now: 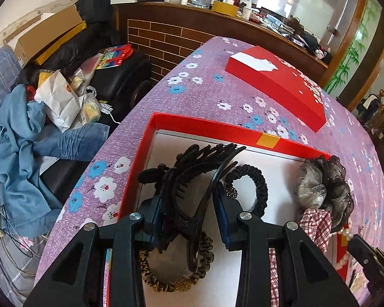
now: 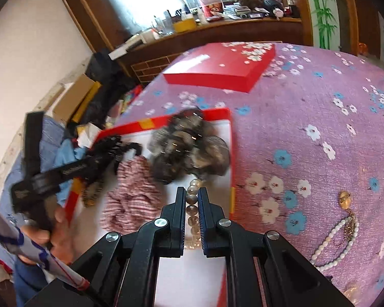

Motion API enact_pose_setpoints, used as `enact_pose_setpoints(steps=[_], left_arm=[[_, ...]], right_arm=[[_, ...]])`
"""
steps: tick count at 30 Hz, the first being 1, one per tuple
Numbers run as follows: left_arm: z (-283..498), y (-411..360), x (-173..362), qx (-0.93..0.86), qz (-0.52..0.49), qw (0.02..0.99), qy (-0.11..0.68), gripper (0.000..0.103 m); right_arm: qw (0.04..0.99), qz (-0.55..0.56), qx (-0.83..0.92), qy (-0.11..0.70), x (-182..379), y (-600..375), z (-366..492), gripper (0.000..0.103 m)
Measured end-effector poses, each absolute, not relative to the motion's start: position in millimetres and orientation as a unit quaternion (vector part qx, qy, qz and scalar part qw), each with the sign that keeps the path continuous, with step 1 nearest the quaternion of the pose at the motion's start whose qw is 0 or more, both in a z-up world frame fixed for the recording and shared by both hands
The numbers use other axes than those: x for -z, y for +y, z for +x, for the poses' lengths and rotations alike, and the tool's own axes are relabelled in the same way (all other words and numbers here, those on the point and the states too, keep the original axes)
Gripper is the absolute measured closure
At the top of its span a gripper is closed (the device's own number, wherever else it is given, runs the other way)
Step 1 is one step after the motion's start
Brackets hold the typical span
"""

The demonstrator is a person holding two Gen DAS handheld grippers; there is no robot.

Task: Organize jewelry
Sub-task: 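Lower the claw clip into the red box with the left tool while the right tool drops the bracelet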

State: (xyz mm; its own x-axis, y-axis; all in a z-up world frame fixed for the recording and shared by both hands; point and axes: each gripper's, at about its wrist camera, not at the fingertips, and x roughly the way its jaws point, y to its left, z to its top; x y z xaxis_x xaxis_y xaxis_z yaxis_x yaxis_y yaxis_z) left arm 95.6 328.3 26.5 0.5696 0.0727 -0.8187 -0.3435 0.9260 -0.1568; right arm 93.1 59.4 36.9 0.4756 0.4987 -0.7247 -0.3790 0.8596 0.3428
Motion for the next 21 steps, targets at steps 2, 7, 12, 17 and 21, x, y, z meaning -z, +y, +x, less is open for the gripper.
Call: enact_pose_setpoints(steps=[2, 7, 12, 17, 21], left_arm=[[97, 328, -27, -0.117, -0.151, 0.873, 0.448, 0.068], [99, 329, -32, -0.108, -0.164, 0.873, 0.446, 0.060], [95, 329, -44, -0.109, -0.172, 0.877, 0.436, 0.059], [82, 324, -68, -0.112, -0.168, 0.887, 0.415, 0.057], [67, 304, -92, -0.095, -0.156, 0.900, 0.395, 0.057]], right_arm=[[0.855, 0.064, -0.252, 0.449, -33, 58, 95, 0.092], [0.850, 0.071, -0.268, 0.448, -35, 55, 92, 0.091], [0.853, 0.083, -0.277, 0.433, -49, 44, 85, 0.091], [0.863, 0.100, -0.282, 0.408, -70, 20, 76, 0.091], [0.874, 0.114, -0.272, 0.386, -87, -13, 69, 0.091]])
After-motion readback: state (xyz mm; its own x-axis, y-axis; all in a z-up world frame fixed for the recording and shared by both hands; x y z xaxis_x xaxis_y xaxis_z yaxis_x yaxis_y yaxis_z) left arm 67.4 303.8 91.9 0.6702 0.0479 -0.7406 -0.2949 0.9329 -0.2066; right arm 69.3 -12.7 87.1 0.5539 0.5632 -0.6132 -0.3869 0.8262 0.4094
